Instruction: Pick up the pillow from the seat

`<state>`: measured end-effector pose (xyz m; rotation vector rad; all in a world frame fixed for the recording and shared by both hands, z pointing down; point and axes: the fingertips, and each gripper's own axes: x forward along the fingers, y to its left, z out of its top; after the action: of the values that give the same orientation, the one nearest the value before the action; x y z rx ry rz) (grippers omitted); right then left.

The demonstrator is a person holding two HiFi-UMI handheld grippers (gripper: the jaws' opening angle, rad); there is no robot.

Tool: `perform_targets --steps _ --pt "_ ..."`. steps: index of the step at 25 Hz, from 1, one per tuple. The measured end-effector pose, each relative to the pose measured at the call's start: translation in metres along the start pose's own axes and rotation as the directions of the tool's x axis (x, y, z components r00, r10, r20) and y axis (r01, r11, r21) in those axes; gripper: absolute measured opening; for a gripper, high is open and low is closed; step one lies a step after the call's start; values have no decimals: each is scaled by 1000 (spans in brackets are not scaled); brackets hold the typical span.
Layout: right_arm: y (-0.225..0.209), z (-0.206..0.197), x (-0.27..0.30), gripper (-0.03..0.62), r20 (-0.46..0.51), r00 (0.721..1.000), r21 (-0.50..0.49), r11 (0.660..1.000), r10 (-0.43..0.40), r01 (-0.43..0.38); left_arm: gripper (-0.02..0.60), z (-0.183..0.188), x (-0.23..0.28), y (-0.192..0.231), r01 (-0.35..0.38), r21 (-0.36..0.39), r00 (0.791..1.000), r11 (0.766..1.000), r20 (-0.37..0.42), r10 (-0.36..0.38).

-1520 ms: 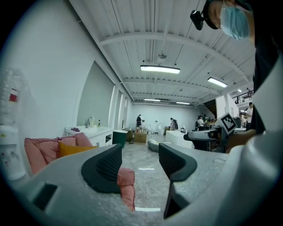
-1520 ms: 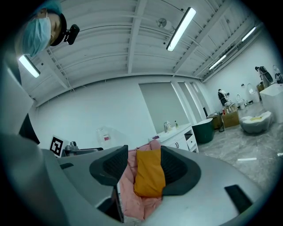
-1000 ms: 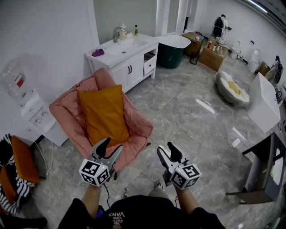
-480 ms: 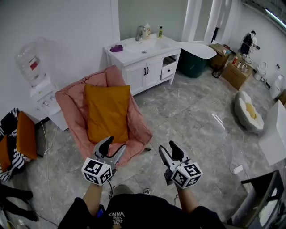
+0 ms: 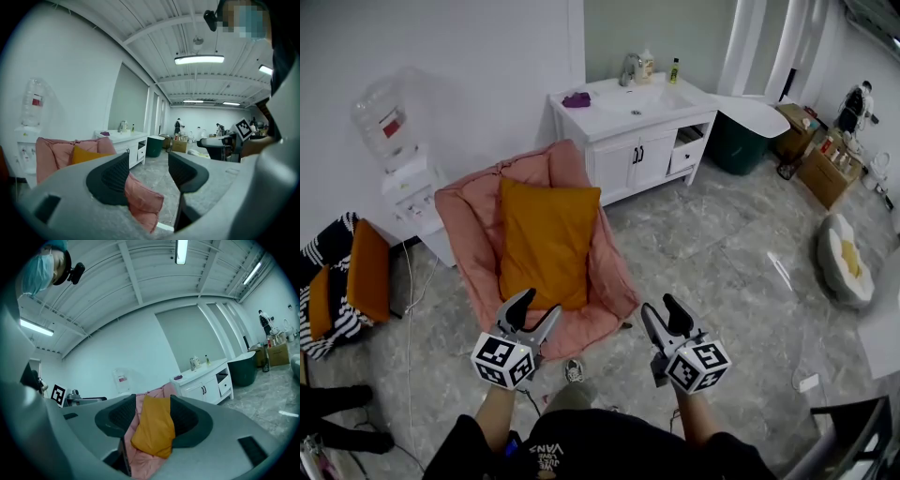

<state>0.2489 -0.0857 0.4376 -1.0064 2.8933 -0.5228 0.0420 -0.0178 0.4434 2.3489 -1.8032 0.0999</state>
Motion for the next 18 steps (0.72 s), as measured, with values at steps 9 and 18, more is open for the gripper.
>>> perform_targets --steps 9,18 --pt "-13 5 114 215 -32 999 12 1000 -12 12 256 12 60 105 -26 -3 999 1000 -22 26" --pt "-19 -5 212 215 -72 997 33 999 -31 34 256 6 88 208 -76 -43 996 996 -53 73"
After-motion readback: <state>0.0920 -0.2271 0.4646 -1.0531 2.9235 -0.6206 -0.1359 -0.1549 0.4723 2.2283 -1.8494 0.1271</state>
